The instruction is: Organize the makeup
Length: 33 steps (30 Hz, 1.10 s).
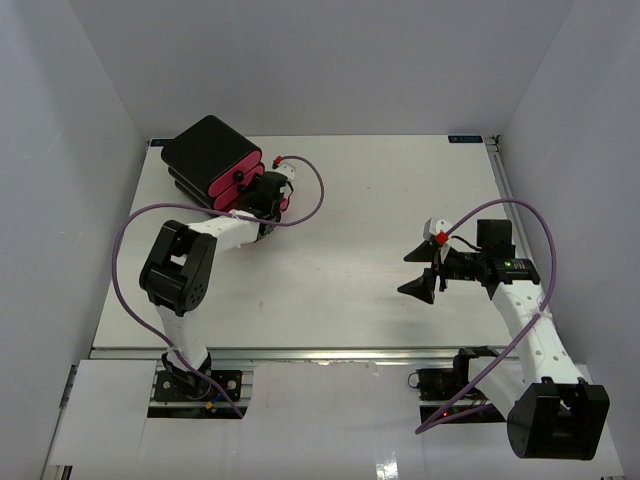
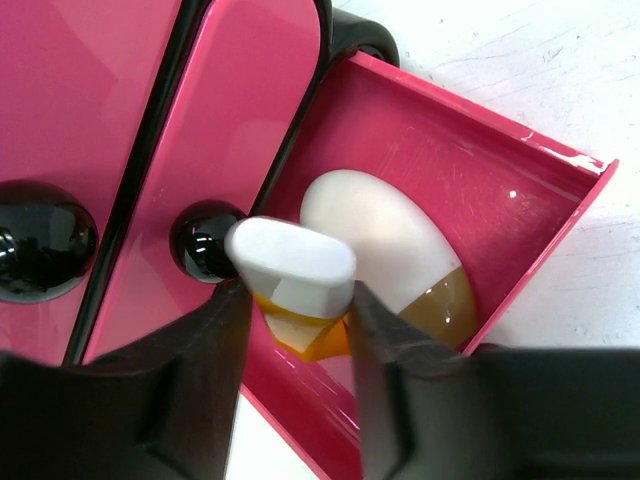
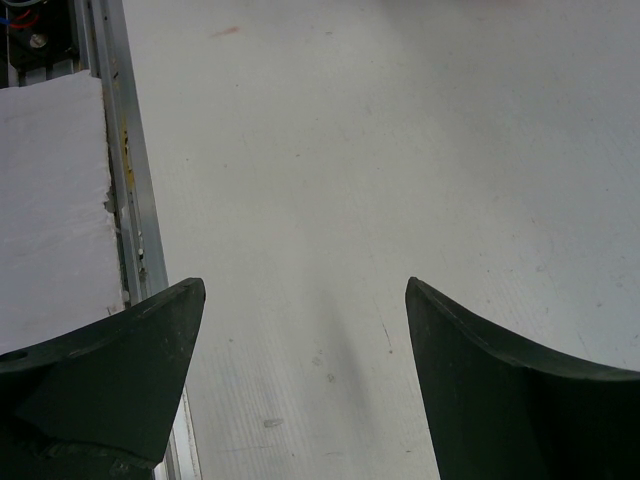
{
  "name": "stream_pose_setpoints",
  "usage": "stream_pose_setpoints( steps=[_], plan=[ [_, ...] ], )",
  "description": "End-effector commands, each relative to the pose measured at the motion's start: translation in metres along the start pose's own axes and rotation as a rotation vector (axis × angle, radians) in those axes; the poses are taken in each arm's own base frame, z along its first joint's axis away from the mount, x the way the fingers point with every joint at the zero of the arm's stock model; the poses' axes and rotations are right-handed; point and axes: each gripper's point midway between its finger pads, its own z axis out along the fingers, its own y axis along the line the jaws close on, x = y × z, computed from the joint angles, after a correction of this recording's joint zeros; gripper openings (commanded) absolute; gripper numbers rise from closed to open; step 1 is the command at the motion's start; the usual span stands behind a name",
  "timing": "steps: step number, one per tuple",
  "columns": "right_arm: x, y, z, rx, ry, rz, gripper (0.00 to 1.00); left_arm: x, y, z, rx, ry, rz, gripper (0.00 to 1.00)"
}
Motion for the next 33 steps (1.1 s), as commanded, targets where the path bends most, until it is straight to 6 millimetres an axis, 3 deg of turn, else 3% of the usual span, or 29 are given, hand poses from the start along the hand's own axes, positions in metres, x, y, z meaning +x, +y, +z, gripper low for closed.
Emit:
stream_pose_setpoints(
  steps=[1, 6, 14, 16, 18, 21, 23, 27, 33],
  plan=[
    [-0.005, -0.002, -0.001, 0.004, -0.021, -0.039, 0.88, -0.011, 0.010, -0.002, -0.014, -0.009, -0.057, 0.62],
    [-0.005, -0.002, -0.001, 0.005, -0.021, -0.037, 0.88, -0.027, 0.012, -0.012, 0.020, -0.048, -0.099, 0.75],
    [-0.005, -0.002, -0.001, 0.005, -0.021, -0.037, 0.88, -0.060, 0.016, -0.049, 0.128, -0.147, -0.157, 0.77],
    [-0.004, -0.002, -0.001, 0.007, -0.020, -0.037, 0.88, -0.070, 0.016, -0.064, 0.179, -0.175, -0.212, 0.73],
    [-0.005, -0.002, -0.001, 0.005, -0.021, -0.037, 0.88, -0.074, 0.019, -0.077, 0.204, -0.195, -0.264, 0.63],
    [-0.005, -0.001, -0.001, 0.006, -0.021, -0.038, 0.88, -0.068, 0.019, -0.088, 0.230, -0.199, -0.315, 0.38],
    [-0.005, -0.001, -0.001, 0.005, -0.023, -0.038, 0.88, -0.057, 0.011, -0.090, 0.262, -0.176, -0.334, 0.32],
    [-0.006, 0.000, -0.001, 0.005, -0.025, -0.041, 0.88, -0.036, -0.008, -0.081, 0.329, -0.124, -0.337, 0.25],
    [-0.007, 0.000, -0.002, 0.004, -0.028, -0.045, 0.88, -0.013, -0.020, -0.049, 0.345, -0.036, -0.326, 0.21]
  ],
)
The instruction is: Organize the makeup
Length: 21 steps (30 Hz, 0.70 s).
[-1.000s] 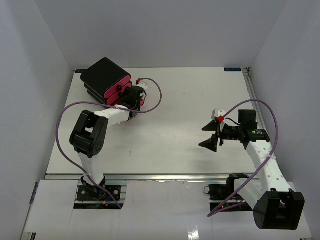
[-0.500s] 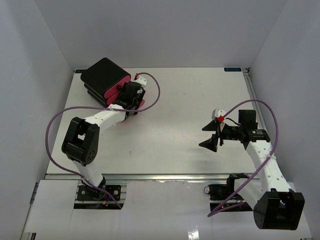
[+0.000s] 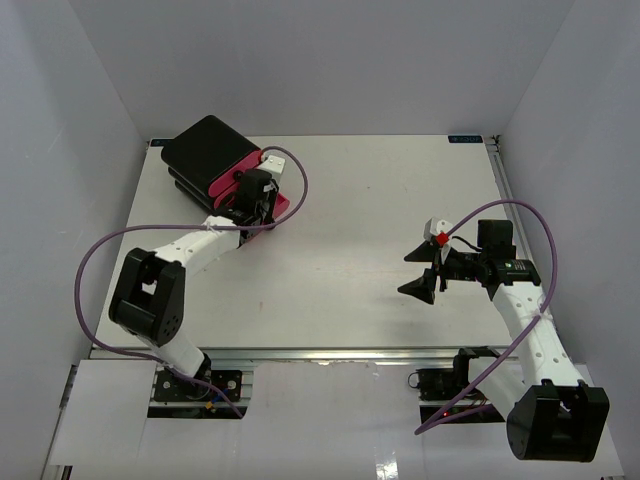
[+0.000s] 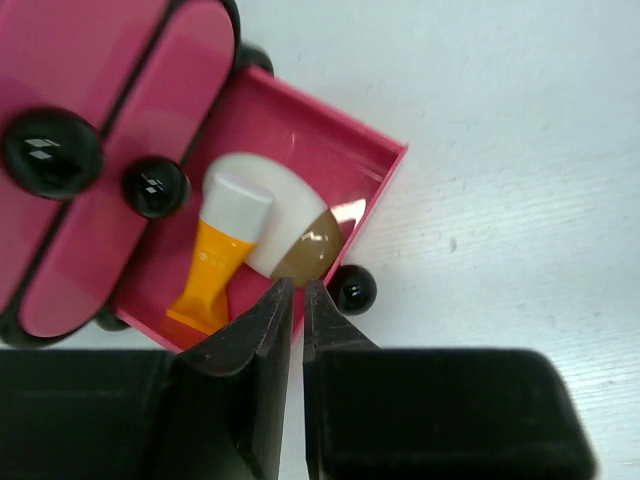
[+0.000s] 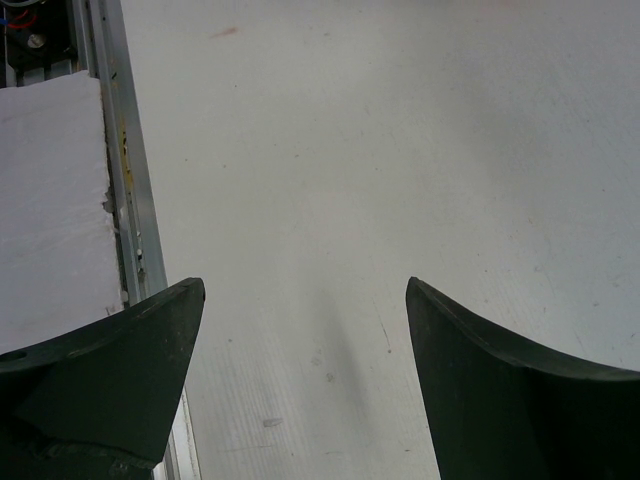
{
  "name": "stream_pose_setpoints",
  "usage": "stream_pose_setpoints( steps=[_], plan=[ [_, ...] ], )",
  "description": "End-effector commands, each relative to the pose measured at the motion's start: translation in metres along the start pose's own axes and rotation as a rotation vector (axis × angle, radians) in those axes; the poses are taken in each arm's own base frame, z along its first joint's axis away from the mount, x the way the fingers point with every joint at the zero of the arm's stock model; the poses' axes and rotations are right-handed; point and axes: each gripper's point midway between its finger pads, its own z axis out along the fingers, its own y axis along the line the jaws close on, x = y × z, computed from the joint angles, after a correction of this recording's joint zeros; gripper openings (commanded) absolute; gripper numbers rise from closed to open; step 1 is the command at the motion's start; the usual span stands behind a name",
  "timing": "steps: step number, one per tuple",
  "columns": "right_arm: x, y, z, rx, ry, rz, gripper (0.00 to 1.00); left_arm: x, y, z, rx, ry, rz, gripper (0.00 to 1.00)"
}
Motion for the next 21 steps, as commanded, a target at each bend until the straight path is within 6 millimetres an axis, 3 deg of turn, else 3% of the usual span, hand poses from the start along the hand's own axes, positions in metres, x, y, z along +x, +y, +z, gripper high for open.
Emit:
stream_pose_setpoints(
  steps=[1, 8, 15, 21],
  plan=[
    [-0.006, 0.000, -0.001, 0.001, -0.025, -0.039, 0.88, 0.018, 0.005, 0.017, 0.008, 0.059, -0.030, 0.21],
    [-0.004, 0.000, 0.000, -0.001, -0.023, -0.035, 0.88, 0.032, 0.020, 0.046, -0.074, 0.101, 0.006, 0.20],
    [-0.003, -0.001, 0.000, -0.003, -0.019, -0.027, 0.88, 0.032, 0.027, 0.056, -0.114, 0.095, 0.026, 0.20],
    [-0.001, -0.002, 0.001, -0.003, -0.016, -0.023, 0.88, 0.037, 0.051, 0.065, -0.215, 0.108, 0.037, 0.20]
  ],
)
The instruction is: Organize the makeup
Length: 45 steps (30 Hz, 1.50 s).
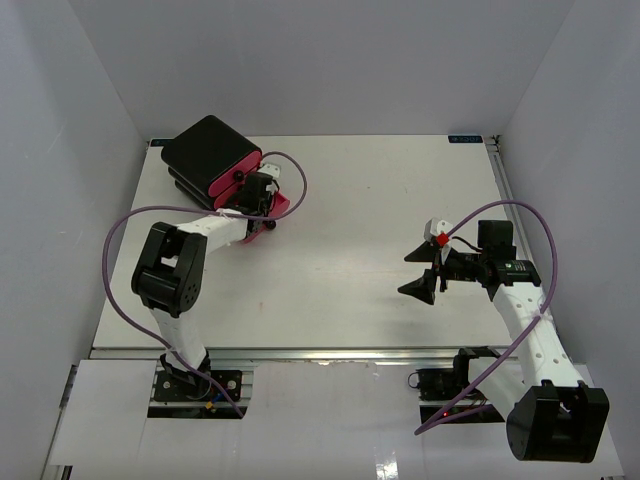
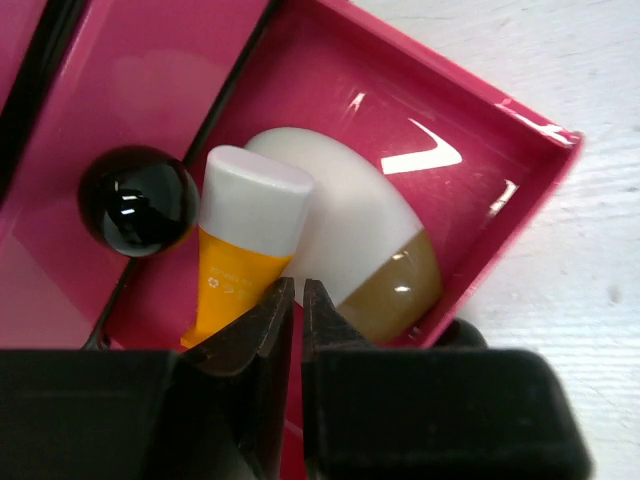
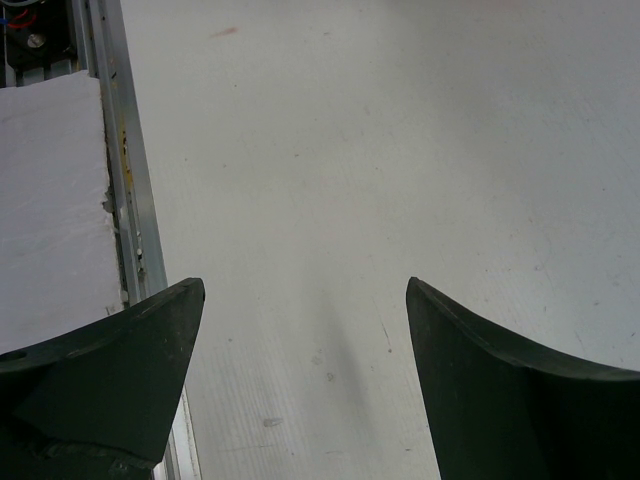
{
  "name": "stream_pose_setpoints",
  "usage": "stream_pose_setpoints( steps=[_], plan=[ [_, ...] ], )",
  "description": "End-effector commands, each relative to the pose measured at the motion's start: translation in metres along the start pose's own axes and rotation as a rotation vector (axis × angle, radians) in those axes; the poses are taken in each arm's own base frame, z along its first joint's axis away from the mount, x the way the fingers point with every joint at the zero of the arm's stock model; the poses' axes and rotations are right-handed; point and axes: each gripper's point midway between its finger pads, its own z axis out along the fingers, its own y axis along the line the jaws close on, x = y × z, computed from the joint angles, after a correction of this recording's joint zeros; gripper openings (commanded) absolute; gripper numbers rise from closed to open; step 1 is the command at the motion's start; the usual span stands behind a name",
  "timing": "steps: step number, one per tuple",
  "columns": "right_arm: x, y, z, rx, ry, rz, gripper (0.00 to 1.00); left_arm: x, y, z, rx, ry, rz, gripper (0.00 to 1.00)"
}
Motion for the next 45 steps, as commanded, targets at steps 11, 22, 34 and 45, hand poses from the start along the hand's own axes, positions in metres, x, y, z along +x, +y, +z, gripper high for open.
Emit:
stream_pose_setpoints(
  steps=[11, 22, 34, 45],
  plan=[
    [-0.001, -0.002, 0.001, -0.005, -0.015, -0.021, 0.88, -0.011, 0.010, 0.021, -0.030, 0.005, -0.001, 0.22],
    [-0.003, -0.002, 0.001, -0.003, -0.016, -0.024, 0.88, -0.020, -0.005, 0.029, 0.043, 0.004, -0.009, 0.24],
    [-0.003, -0.002, 0.001, -0.005, -0.017, -0.026, 0.88, -0.069, -0.001, -0.012, 0.111, -0.145, -0.088, 0.27],
    [-0.003, -0.002, 0.000, -0.002, -0.018, -0.032, 0.88, -0.097, -0.013, -0.093, 0.338, -0.283, -0.128, 0.71]
  ],
)
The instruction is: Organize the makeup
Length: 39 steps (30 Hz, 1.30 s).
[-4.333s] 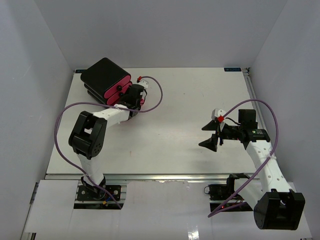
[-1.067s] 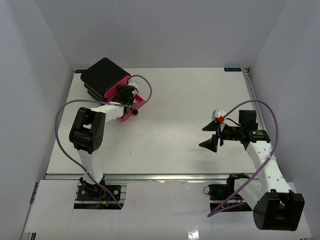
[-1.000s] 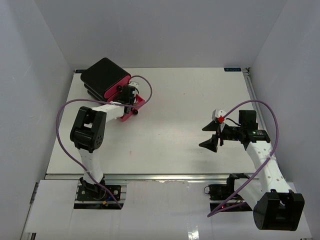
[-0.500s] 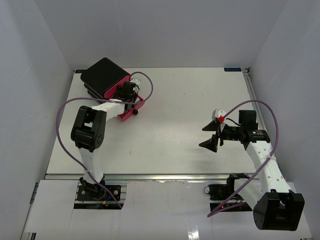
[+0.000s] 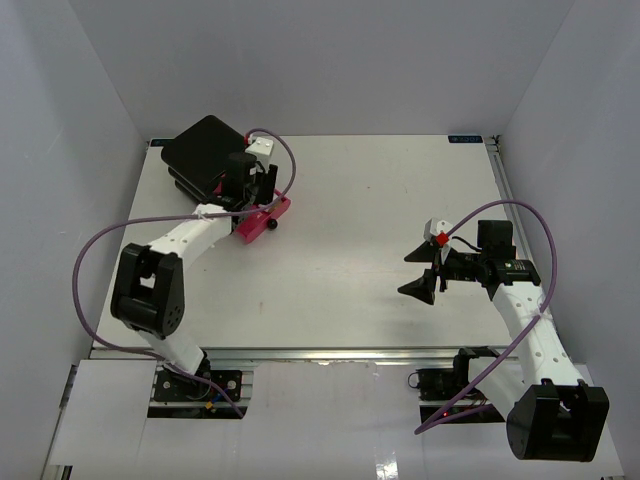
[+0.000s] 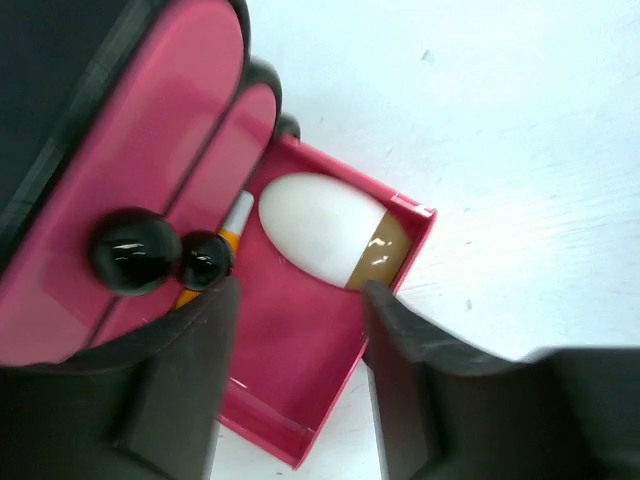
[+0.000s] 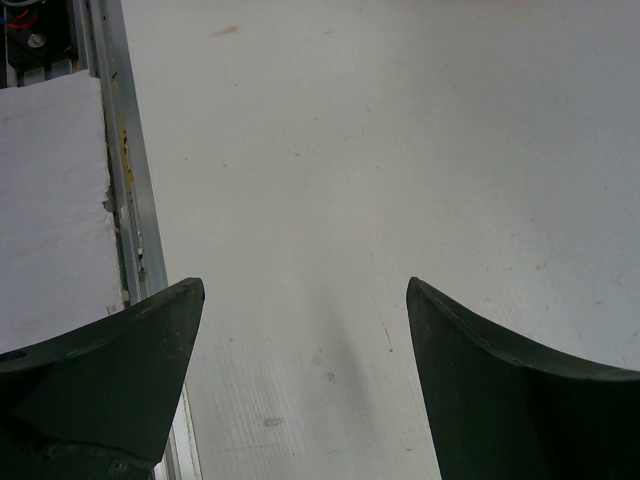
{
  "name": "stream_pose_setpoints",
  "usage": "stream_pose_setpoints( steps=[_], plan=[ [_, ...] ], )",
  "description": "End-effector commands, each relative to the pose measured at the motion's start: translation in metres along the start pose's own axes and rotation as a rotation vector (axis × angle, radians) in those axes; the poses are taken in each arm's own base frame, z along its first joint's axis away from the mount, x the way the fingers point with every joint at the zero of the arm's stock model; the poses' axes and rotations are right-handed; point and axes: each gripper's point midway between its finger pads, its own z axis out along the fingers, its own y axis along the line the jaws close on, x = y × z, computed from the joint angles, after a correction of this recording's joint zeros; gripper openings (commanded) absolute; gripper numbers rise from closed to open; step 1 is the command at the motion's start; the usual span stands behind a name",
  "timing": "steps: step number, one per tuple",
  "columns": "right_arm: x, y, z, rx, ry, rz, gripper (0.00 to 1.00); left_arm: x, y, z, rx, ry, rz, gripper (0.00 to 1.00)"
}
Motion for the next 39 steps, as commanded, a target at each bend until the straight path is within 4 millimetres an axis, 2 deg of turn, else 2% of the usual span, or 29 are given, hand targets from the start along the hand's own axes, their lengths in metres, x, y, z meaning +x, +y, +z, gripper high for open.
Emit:
stream_pose_setpoints(
  steps=[1, 4, 6, 10, 14, 16, 19, 24, 31, 34, 36, 39],
  plan=[
    [-0.004, -0.001, 0.000, 0.000, -0.019, -0.036, 0.88, -0.027, -0.035, -0.044, 0.230, -0.086, -0.035, 0.72],
    [-0.004, -0.002, 0.000, 0.004, -0.016, -0.039, 0.88, -0.009, -0.069, -0.054, 0.422, -0.032, -0.043, 0.67],
    [-0.003, -0.002, 0.000, 0.004, -0.014, -0.036, 0.88, 0.010, -0.084, -0.055, 0.482, 0.030, -0.044, 0.57],
    [-0.003, -0.002, 0.000, 0.006, -0.012, -0.037, 0.88, 0.034, -0.102, -0.053, 0.510, 0.109, -0.025, 0.42],
    [-0.003, -0.002, -0.001, 0.008, -0.012, -0.038, 0.88, 0.055, -0.128, -0.049, 0.496, 0.168, 0.035, 0.37],
    [-0.003, -0.001, -0.001, 0.007, -0.013, -0.038, 0.88, 0.070, -0.132, -0.041, 0.446, 0.201, 0.079, 0.35],
    [-0.004, -0.001, -0.001, 0.005, -0.016, -0.039, 0.88, 0.085, -0.111, -0.020, 0.285, 0.240, 0.123, 0.34],
    [-0.004, -0.001, -0.001, 0.007, -0.015, -0.039, 0.88, 0.097, -0.080, 0.007, 0.081, 0.259, 0.202, 0.36],
    [-0.003, -0.007, -0.005, 0.035, -0.017, -0.030, 0.89, 0.099, -0.058, 0.026, -0.056, 0.255, 0.284, 0.42],
    [-0.003, -0.007, -0.005, 0.035, -0.017, -0.029, 0.89, 0.107, -0.046, 0.035, -0.124, 0.280, 0.314, 0.55],
    [-0.003, -0.007, -0.006, 0.037, -0.017, -0.029, 0.89, 0.110, -0.036, 0.040, -0.169, 0.293, 0.317, 0.70],
    [-0.003, -0.007, -0.006, 0.037, -0.018, -0.030, 0.89, 0.115, -0.020, 0.047, -0.198, 0.320, 0.280, 0.76]
  ],
)
